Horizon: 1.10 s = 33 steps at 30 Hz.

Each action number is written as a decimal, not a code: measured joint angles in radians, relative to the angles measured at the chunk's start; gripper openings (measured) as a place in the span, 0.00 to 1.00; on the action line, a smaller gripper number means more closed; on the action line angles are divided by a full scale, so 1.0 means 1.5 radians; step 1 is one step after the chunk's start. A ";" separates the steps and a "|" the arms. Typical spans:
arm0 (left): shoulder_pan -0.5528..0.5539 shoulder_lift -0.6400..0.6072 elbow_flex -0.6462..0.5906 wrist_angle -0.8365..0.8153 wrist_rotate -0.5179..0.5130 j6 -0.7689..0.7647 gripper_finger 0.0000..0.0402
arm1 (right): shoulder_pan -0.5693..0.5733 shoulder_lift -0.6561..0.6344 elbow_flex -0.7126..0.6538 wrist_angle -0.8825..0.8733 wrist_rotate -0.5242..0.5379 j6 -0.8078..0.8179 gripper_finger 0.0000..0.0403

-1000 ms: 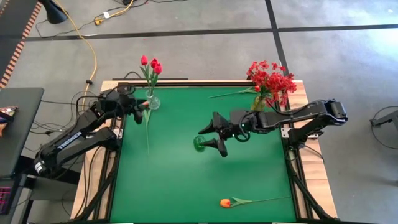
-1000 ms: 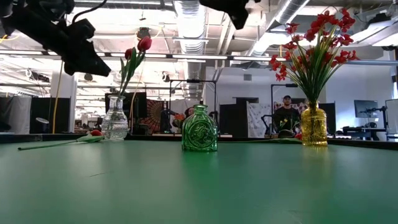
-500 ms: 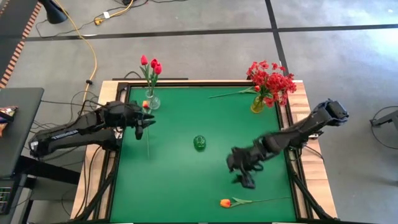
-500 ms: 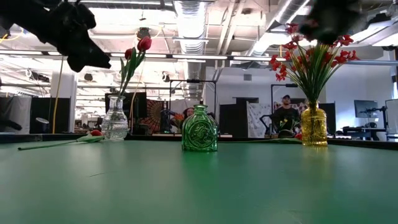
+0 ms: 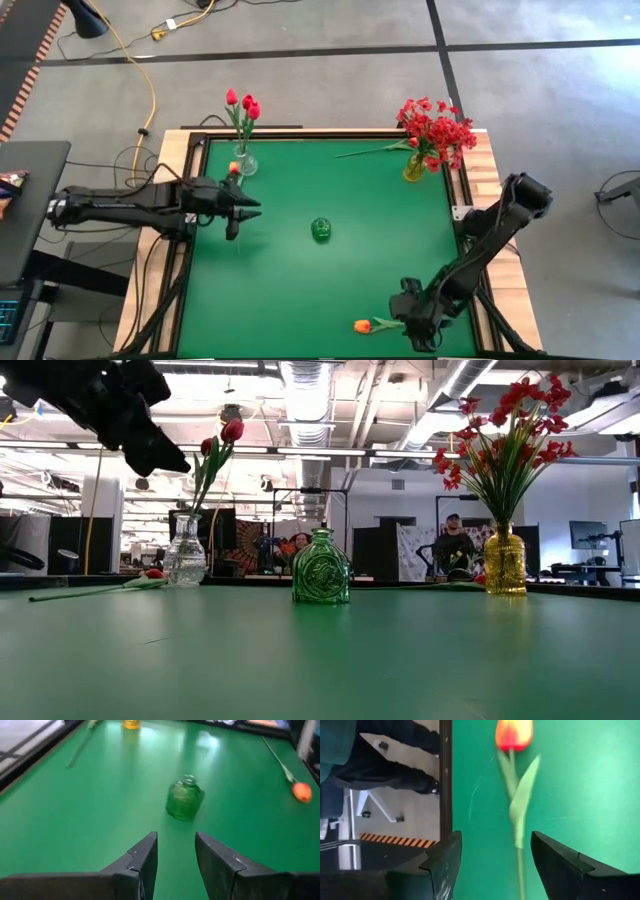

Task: Sort flowers into vase by color
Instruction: Put the bottom orange tulip into the green vase

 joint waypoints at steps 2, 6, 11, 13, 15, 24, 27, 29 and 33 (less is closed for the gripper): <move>-0.020 0.020 0.000 0.013 -0.004 0.009 0.29 | 0.013 0.020 0.000 0.027 -0.007 0.008 0.66; -0.047 0.055 0.000 0.046 -0.030 0.011 0.29 | 0.034 0.050 0.000 0.051 -0.008 0.011 0.66; -0.064 0.093 0.000 0.083 -0.030 -0.010 0.29 | 0.040 0.081 0.000 0.020 -0.008 0.011 0.63; -0.072 0.103 0.000 0.089 -0.030 -0.016 0.29 | 0.039 0.094 0.000 0.022 -0.008 0.011 0.62; -0.079 0.109 0.000 0.096 -0.030 -0.016 0.29 | 0.039 0.105 0.000 0.021 -0.008 0.011 0.60; -0.103 0.112 0.000 0.097 -0.063 -0.020 0.29 | 0.048 0.158 0.003 -0.012 0.000 0.055 0.54; -0.103 0.112 0.000 0.097 -0.071 -0.017 0.29 | 0.053 0.173 0.004 -0.013 0.012 0.056 0.51; -0.103 0.112 0.000 0.097 -0.076 -0.017 0.29 | 0.054 0.176 0.003 -0.017 0.017 0.066 0.48; -0.103 0.112 0.000 0.100 -0.077 -0.023 0.29 | 0.054 0.175 0.002 -0.028 0.027 0.078 0.37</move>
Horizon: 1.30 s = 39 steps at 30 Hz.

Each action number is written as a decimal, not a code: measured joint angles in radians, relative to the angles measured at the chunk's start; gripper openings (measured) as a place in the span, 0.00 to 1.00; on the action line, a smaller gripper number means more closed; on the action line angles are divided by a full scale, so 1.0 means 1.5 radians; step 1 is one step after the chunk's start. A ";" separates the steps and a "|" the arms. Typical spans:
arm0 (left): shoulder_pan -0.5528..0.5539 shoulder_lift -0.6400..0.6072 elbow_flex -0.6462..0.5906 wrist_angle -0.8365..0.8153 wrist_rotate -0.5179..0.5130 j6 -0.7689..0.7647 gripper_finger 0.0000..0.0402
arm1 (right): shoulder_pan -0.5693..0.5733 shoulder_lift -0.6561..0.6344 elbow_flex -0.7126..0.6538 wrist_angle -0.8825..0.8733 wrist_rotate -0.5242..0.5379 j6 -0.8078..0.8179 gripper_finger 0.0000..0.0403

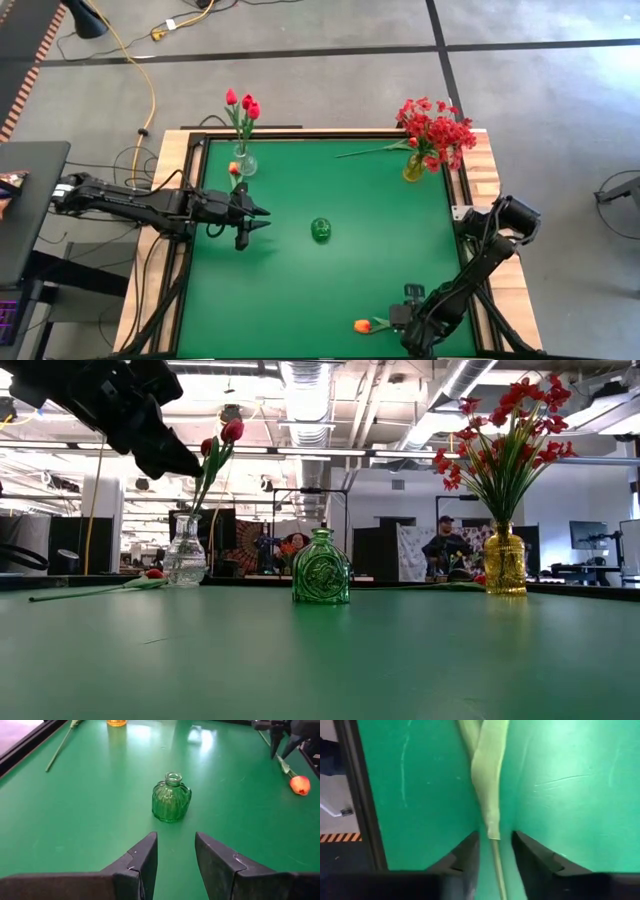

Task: Sort flowers into vase by color
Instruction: Put the bottom orange tulip into the green vase

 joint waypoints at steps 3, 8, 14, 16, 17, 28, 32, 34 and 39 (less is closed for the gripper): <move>-0.001 0.000 0.000 0.002 0.000 -0.003 0.29 | -0.001 0.000 -0.001 -0.004 0.000 0.002 0.24; -0.006 0.000 0.000 0.002 0.000 -0.005 0.29 | -0.004 -0.023 -0.001 -0.004 0.002 0.000 0.04; -0.006 0.000 0.000 0.002 -0.005 0.004 0.29 | -0.029 -0.088 -0.004 -0.030 -0.008 0.001 0.09; -0.006 0.000 0.000 0.002 -0.005 0.011 0.29 | -0.042 -0.113 -0.003 -0.036 -0.005 -0.004 0.09; -0.006 0.000 0.000 0.002 -0.005 0.012 0.29 | -0.049 -0.127 -0.003 -0.038 0.001 -0.009 0.08; -0.006 0.000 0.000 0.003 -0.005 0.003 0.29 | -0.167 -0.313 -0.002 -0.003 0.212 -0.154 0.07; -0.006 0.000 0.000 0.003 -0.004 -0.012 0.29 | -0.214 -0.362 -0.002 0.060 0.251 -0.251 0.05; -0.006 0.000 0.000 0.003 -0.003 -0.017 0.29 | -0.237 -0.379 -0.002 0.101 0.262 -0.306 0.05; -0.006 0.000 0.000 0.003 -0.004 -0.027 0.29 | -0.295 -0.392 -0.002 0.248 0.268 -0.448 0.05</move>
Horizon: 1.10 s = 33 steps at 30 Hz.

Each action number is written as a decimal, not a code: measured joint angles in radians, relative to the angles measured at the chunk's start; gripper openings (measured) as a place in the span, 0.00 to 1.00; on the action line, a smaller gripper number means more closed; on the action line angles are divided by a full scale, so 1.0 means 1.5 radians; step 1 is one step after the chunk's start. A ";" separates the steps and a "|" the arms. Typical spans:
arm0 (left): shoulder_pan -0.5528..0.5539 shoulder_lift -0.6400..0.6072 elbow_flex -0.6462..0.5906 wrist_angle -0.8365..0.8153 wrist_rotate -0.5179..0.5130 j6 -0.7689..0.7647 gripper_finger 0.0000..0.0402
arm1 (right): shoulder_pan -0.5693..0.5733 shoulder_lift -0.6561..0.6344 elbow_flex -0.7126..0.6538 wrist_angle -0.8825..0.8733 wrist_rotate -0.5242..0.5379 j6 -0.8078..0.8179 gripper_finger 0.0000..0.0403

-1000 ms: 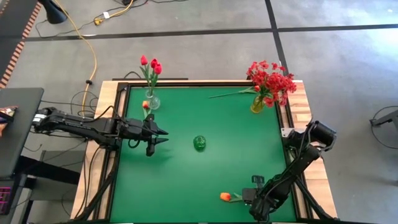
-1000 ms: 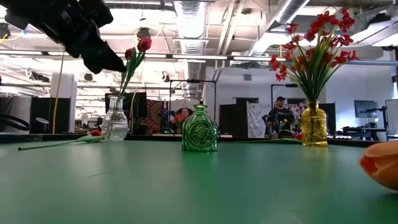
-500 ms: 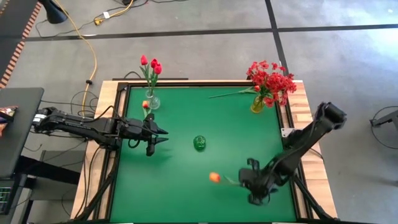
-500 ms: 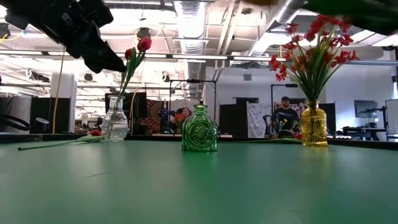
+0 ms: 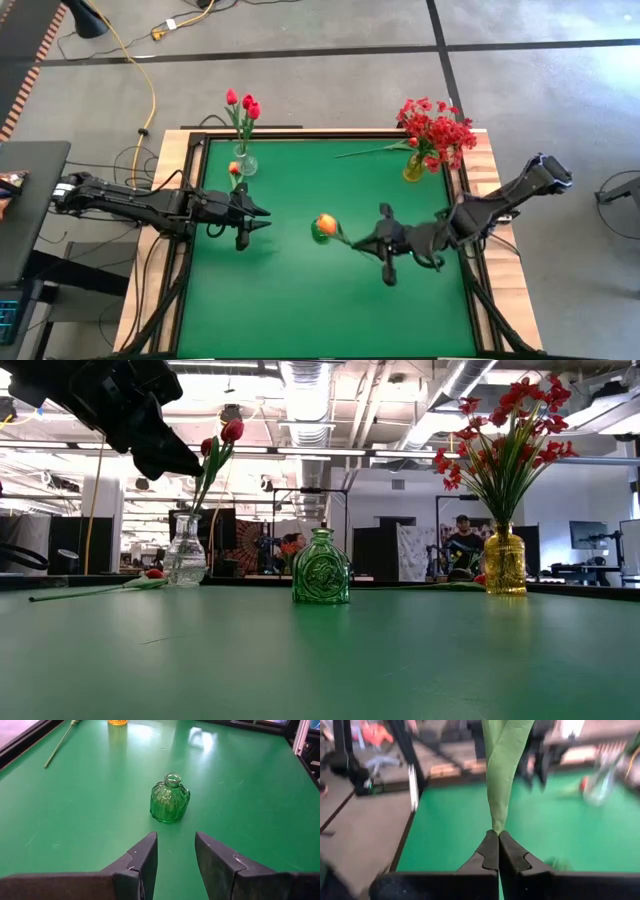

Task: Sort flowers into vase by color
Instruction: Put the bottom orange tulip into the green vase

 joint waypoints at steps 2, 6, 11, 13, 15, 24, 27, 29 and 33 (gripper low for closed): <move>0.000 0.000 0.000 0.000 0.000 -0.002 0.29 | -0.021 0.000 0.000 0.061 -0.001 -0.056 0.05; 0.000 0.000 0.000 0.000 -0.001 -0.017 0.29 | -0.061 0.000 0.000 0.160 -0.010 -0.155 0.05; 0.000 0.000 0.000 0.000 -0.002 -0.018 0.29 | -0.141 -0.001 -0.017 0.278 -0.110 -0.237 0.05; 0.000 0.000 0.000 0.000 -0.003 -0.017 0.29 | -0.184 -0.001 -0.052 0.368 -0.166 -0.249 0.05; 0.000 0.000 0.000 0.000 -0.005 -0.017 0.29 | -0.225 0.000 -0.092 0.467 -0.204 -0.247 0.05; 0.000 0.000 0.000 0.019 -0.011 -0.019 0.29 | -0.307 0.035 -0.184 0.656 -0.232 -0.222 0.04; 0.000 0.000 -0.001 0.033 -0.018 -0.020 0.29 | -0.311 0.072 -0.183 0.666 -0.237 -0.219 0.04; 0.000 0.000 -0.001 0.039 -0.020 -0.020 0.29 | -0.311 0.104 -0.184 0.691 -0.237 -0.220 0.04; 0.000 0.000 -0.001 0.038 -0.023 -0.021 0.29 | -0.310 0.155 -0.184 0.771 -0.238 -0.218 0.04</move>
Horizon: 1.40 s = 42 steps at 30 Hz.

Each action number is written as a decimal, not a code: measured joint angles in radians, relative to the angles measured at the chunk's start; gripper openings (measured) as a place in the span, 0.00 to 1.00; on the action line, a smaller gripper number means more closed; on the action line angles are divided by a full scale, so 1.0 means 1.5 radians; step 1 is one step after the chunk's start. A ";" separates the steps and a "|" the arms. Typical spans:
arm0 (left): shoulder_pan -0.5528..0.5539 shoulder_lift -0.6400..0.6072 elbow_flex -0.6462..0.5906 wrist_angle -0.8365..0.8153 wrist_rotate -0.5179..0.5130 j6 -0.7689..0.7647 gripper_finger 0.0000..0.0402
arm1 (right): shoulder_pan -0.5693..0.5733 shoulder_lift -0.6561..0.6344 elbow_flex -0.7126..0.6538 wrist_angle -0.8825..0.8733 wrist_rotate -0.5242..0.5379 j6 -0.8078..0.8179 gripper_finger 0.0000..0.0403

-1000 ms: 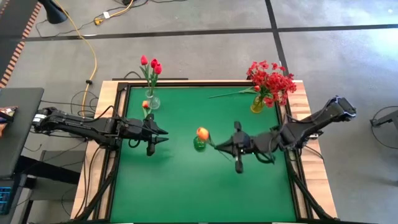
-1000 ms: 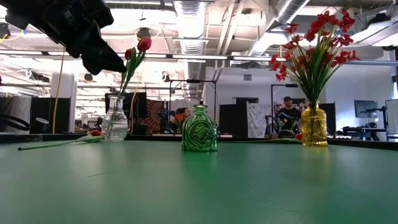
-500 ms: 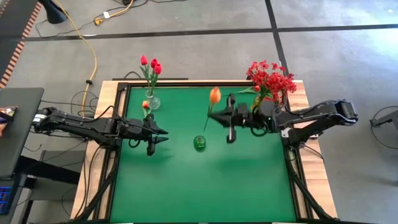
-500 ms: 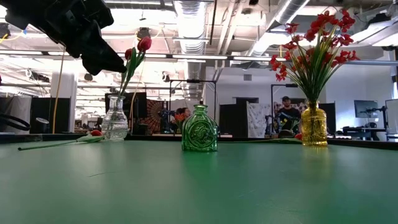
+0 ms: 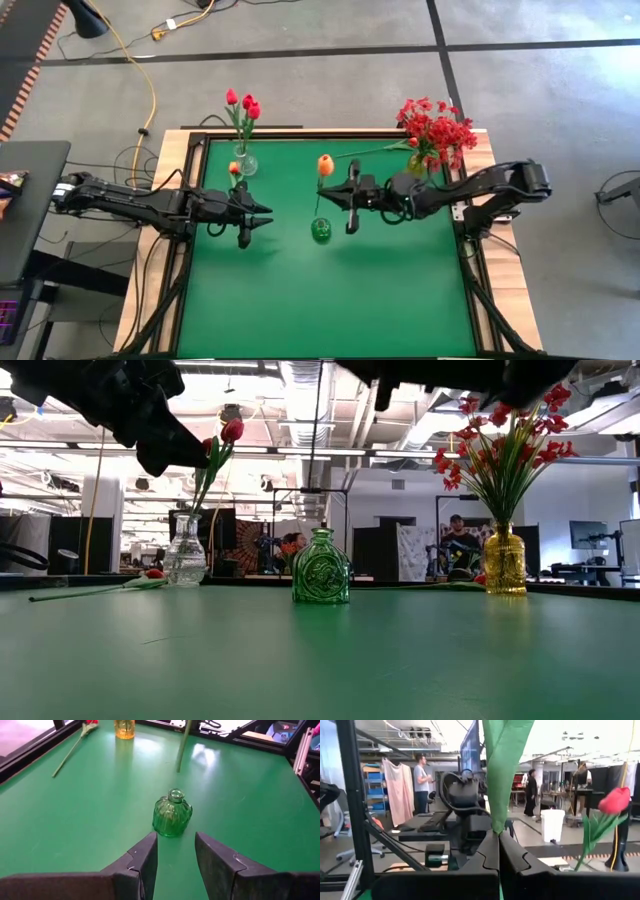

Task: Sort flowers into vase by color
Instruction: Put the bottom orange tulip into the green vase

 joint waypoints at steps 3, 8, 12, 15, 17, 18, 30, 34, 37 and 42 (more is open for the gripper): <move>0.000 0.000 0.000 0.000 -0.003 -0.006 0.29 | 0.000 0.026 0.000 0.021 0.001 0.021 0.04; 0.000 0.000 0.000 0.000 -0.009 -0.017 0.29 | 0.000 0.033 0.000 0.006 0.003 0.033 0.04; 0.000 0.000 0.000 0.000 -0.011 -0.018 0.29 | 0.000 0.023 0.000 -0.021 0.009 0.033 0.04; 0.000 0.000 0.000 0.000 -0.012 -0.018 0.29 | 0.001 0.019 0.000 -0.026 0.015 0.033 0.04; 0.000 0.000 0.000 0.000 -0.013 -0.018 0.29 | 0.004 0.022 0.000 -0.033 0.019 0.033 0.04; 0.000 0.000 0.000 0.000 -0.013 -0.018 0.29 | 0.006 0.023 0.000 -0.044 0.019 0.033 0.04; 0.000 0.000 0.000 0.001 -0.013 -0.017 0.29 | 0.014 0.024 -0.004 -0.080 0.022 0.035 0.04; 0.000 0.000 0.000 0.001 -0.013 -0.017 0.29 | 0.014 0.023 -0.024 -0.075 0.041 0.035 0.04; 0.000 0.000 0.000 0.002 -0.013 -0.017 0.29 | 0.013 0.024 -0.028 -0.081 0.043 0.034 0.04; 0.000 0.000 0.000 0.002 -0.013 -0.017 0.29 | 0.013 0.023 -0.028 -0.082 0.043 0.033 0.04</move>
